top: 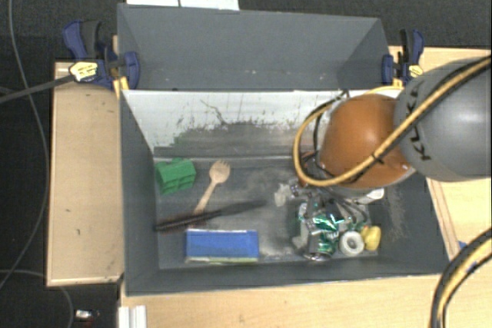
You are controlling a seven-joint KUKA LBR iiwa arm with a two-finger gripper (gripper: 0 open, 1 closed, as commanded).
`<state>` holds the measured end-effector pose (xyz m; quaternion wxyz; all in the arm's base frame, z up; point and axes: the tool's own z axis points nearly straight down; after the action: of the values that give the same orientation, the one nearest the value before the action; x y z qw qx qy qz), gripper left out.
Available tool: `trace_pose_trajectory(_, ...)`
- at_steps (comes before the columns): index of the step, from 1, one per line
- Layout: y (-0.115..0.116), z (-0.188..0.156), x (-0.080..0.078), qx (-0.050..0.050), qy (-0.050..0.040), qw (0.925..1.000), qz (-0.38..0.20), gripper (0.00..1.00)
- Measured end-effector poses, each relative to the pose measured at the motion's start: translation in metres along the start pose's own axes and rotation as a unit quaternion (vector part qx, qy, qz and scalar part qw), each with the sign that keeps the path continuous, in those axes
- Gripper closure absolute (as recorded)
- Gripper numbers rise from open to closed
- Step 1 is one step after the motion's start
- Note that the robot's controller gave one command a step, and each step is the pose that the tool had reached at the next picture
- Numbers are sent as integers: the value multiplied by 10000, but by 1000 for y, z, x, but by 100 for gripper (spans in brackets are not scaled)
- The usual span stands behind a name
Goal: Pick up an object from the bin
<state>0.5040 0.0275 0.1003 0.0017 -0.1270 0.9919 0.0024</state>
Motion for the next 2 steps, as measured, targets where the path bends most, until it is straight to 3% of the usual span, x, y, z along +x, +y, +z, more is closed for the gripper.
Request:
trace_pose_trajectory(1, -4, -3, 3, 0, -4, 10000, 15, 0)
trace_pose_trajectory(2, -22, -5, 13, -10, 2, 9985, -541, 0)
